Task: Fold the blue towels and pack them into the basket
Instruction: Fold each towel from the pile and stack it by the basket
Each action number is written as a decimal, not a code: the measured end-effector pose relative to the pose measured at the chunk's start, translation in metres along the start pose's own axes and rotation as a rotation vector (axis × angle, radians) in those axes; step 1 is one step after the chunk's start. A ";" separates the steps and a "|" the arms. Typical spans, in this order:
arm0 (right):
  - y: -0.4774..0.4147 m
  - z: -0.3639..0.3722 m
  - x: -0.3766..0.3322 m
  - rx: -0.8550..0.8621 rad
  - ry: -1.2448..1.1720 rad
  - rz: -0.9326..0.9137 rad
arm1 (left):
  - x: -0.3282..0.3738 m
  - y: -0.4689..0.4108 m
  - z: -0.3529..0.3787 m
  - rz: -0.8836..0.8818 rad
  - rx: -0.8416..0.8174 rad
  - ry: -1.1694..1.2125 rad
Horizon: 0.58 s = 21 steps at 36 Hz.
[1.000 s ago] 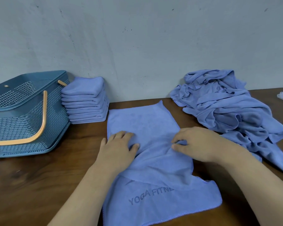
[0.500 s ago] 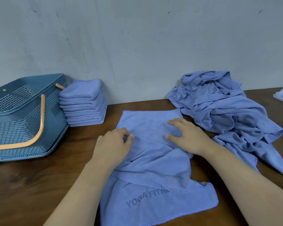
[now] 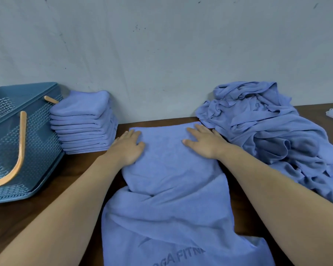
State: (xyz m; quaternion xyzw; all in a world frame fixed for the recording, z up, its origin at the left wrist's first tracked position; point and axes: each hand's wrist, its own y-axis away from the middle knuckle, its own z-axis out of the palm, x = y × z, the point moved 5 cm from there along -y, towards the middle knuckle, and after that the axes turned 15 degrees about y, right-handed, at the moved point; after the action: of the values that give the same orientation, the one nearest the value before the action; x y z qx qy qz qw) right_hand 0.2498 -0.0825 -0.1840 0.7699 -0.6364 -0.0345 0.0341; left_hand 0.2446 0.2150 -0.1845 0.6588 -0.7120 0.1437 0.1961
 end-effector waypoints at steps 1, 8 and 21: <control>-0.006 -0.002 0.000 0.003 0.005 -0.003 | 0.000 -0.006 0.002 -0.012 -0.001 -0.002; -0.045 -0.006 0.010 0.038 0.011 0.000 | 0.000 -0.043 0.005 -0.010 0.047 0.004; -0.028 -0.024 0.014 0.506 -0.297 -0.057 | -0.001 -0.029 -0.017 0.119 0.360 0.515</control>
State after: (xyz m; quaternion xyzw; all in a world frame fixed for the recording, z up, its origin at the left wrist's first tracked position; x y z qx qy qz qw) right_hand 0.2826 -0.0904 -0.1626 0.7581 -0.6007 0.0122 -0.2534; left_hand 0.2754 0.2216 -0.1716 0.5819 -0.6394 0.4408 0.2415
